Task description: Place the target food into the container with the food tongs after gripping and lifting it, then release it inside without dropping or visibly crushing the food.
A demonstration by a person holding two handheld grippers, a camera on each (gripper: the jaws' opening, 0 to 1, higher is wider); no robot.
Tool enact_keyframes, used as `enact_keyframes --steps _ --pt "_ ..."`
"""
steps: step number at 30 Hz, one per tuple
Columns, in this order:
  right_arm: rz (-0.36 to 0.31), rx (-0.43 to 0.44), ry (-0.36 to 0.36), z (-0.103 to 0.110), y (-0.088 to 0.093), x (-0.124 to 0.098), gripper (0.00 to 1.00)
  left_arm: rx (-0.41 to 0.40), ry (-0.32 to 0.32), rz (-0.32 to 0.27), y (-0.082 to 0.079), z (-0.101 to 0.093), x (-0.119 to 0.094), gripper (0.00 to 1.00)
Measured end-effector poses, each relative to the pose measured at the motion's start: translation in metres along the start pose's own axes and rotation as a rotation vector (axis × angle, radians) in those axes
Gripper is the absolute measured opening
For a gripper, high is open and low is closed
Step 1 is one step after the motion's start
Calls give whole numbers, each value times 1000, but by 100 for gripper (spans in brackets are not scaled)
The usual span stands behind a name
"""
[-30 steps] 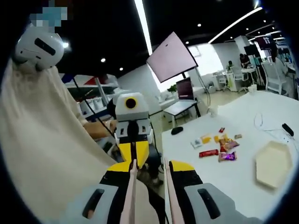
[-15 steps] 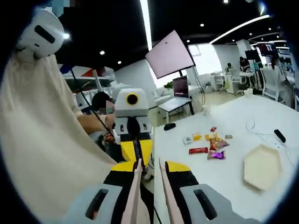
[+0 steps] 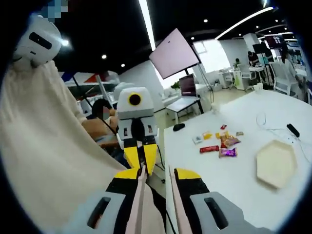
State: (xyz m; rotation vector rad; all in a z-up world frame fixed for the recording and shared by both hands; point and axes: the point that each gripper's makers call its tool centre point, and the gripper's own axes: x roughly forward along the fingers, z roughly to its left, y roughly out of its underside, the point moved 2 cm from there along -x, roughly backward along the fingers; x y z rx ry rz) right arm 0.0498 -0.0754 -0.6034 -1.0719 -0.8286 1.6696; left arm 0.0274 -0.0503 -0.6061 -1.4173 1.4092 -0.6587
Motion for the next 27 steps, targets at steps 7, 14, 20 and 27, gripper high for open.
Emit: enact_keyframes --steps 7,14,20,27 --pt "-9 20 -20 0 5 -4 33 -5 -9 15 2 2 7 1" --pt "-75 9 7 -9 1 -9 28 -16 -23 -3 -4 6 8 1" --pt "-63 -25 -15 -11 2 -6 28 -26 -26 1 0 7 9 1" --pt "-32 -17 15 -17 -2 9 28 -51 -14 -17 4 18 -4 1"
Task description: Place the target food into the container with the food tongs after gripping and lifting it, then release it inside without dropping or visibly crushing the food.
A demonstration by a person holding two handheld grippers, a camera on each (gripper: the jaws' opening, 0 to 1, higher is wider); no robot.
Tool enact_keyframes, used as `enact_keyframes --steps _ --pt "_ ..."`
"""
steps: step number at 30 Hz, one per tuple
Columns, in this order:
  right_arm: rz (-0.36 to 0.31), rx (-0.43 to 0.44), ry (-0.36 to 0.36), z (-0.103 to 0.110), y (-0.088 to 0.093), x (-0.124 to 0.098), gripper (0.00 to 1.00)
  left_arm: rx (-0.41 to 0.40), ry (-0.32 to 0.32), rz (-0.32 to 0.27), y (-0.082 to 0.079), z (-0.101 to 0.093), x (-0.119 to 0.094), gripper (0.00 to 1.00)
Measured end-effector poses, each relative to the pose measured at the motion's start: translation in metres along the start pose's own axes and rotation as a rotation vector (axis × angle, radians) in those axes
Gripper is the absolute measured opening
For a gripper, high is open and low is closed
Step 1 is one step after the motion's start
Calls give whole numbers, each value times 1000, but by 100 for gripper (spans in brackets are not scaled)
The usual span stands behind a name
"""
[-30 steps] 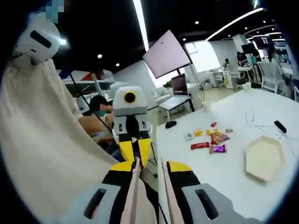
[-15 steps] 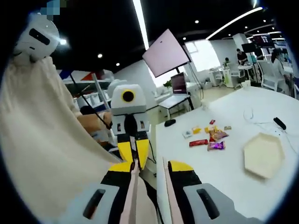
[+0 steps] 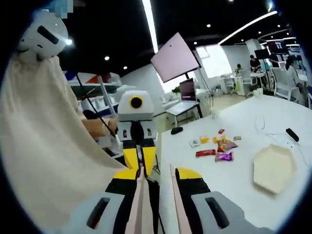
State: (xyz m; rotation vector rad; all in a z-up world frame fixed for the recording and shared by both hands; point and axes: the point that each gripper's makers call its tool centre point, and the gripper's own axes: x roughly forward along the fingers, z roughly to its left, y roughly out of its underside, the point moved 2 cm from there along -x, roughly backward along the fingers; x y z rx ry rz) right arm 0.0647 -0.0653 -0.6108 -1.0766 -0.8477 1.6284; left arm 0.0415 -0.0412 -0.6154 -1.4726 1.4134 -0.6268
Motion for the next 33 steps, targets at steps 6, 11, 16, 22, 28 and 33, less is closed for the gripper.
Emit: enact_keyframes --steps 6,11,16,22,28,33 --pt "-8 45 69 -6 -15 26 26 -4 37 -10 -4 18 -31 2" --pt "-31 77 124 -15 -31 58 25 -10 40 -15 -6 35 -66 3" --pt "-28 95 148 -18 -37 88 25 -11 29 -5 2 48 -99 4" --pt "-16 136 177 -26 -42 125 25 3 3 -2 11 61 -129 4" --pt "-6 161 194 -34 -47 146 26 19 -34 -5 21 74 -156 3" --pt "10 169 208 -41 -47 159 26 -3 -75 -35 29 81 -179 6"
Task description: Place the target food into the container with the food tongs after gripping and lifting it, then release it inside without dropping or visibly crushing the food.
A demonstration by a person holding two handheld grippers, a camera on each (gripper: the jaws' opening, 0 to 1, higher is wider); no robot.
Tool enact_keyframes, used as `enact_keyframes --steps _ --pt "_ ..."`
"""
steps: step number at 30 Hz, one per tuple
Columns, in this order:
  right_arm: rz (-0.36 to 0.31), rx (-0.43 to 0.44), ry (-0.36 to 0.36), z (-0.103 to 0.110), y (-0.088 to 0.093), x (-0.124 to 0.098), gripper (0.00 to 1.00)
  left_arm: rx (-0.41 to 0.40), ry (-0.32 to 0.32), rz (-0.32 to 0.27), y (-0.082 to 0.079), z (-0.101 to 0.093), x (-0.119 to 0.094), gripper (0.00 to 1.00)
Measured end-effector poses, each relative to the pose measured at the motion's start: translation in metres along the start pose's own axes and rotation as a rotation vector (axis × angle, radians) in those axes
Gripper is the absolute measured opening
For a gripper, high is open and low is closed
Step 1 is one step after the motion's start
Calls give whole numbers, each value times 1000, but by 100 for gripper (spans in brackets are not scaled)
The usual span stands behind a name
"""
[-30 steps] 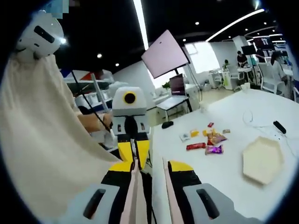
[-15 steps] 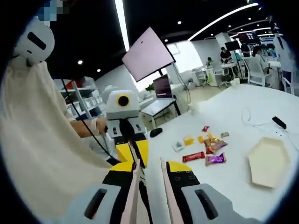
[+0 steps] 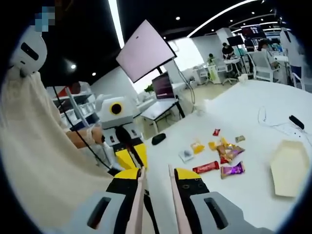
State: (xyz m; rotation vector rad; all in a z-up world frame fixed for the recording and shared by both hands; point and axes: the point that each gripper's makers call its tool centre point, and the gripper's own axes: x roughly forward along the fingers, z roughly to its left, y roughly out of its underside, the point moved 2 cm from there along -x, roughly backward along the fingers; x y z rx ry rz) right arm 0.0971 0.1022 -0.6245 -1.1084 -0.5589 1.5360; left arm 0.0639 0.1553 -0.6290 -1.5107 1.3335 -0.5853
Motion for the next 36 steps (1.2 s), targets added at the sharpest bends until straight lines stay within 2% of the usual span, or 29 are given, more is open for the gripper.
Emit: enact_keyframes --steps 10,15,20,30,36 --pt "83 -32 56 -11 5 25 26 -36 -64 -27 12 13 -26 15" --pt "150 -69 90 -17 13 41 27 -18 -92 -47 15 14 -38 14" --pt "160 -76 93 -18 12 51 27 -12 -125 -45 21 20 -46 17" --pt "230 -136 105 -29 14 68 27 -18 -194 -40 31 28 -59 25" --pt "309 -203 88 -39 17 82 27 -41 -223 -51 39 28 -66 29"
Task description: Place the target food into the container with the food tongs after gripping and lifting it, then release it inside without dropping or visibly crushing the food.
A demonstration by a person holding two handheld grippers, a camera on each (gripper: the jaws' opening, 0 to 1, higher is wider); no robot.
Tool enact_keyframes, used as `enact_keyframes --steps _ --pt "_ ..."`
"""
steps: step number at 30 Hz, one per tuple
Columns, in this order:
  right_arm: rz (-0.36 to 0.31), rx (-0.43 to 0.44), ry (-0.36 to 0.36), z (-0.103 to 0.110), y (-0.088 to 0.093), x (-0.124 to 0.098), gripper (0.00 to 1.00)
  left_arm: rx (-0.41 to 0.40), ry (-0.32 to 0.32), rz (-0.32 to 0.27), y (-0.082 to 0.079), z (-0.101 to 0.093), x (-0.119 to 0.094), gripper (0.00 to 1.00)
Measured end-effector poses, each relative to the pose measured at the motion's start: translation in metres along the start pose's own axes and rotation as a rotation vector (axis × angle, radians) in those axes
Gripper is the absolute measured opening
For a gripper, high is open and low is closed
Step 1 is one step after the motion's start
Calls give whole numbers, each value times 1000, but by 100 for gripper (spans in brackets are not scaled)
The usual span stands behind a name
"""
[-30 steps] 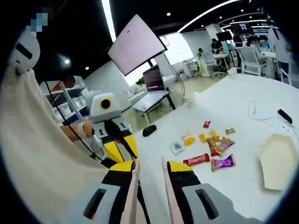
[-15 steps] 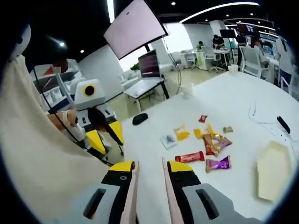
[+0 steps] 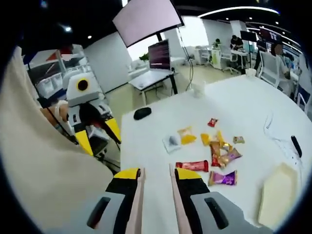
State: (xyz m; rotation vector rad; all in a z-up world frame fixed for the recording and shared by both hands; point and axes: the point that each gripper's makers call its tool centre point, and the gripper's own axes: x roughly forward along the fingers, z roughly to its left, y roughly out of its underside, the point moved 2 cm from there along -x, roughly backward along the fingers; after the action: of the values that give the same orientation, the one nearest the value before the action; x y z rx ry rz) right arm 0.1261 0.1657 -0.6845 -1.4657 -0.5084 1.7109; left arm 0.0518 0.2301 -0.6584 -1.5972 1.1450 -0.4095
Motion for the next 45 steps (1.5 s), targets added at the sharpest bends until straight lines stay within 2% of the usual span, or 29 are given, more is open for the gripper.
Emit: enact_keyframes --steps 2,9,28,36,39,41,45 --pt "28 -30 -2 -3 1 4 27 -31 3 -17 0 -1 -2 31" --pt "114 -119 -17 -8 6 16 27 -47 -14 -24 6 -3 -5 32" --pt "194 -185 -35 -24 10 36 22 -105 -63 -59 11 3 -13 28" --pt "289 -313 -73 -31 18 52 23 -126 -95 -66 17 4 -18 29" --pt "339 -398 -77 -35 21 57 24 -133 -110 -66 20 3 -19 29" --pt "388 -485 -90 -38 26 64 24 -141 -129 -63 24 3 -21 29" --pt "393 -487 -97 -43 30 73 25 -153 -143 -69 27 3 -23 29"
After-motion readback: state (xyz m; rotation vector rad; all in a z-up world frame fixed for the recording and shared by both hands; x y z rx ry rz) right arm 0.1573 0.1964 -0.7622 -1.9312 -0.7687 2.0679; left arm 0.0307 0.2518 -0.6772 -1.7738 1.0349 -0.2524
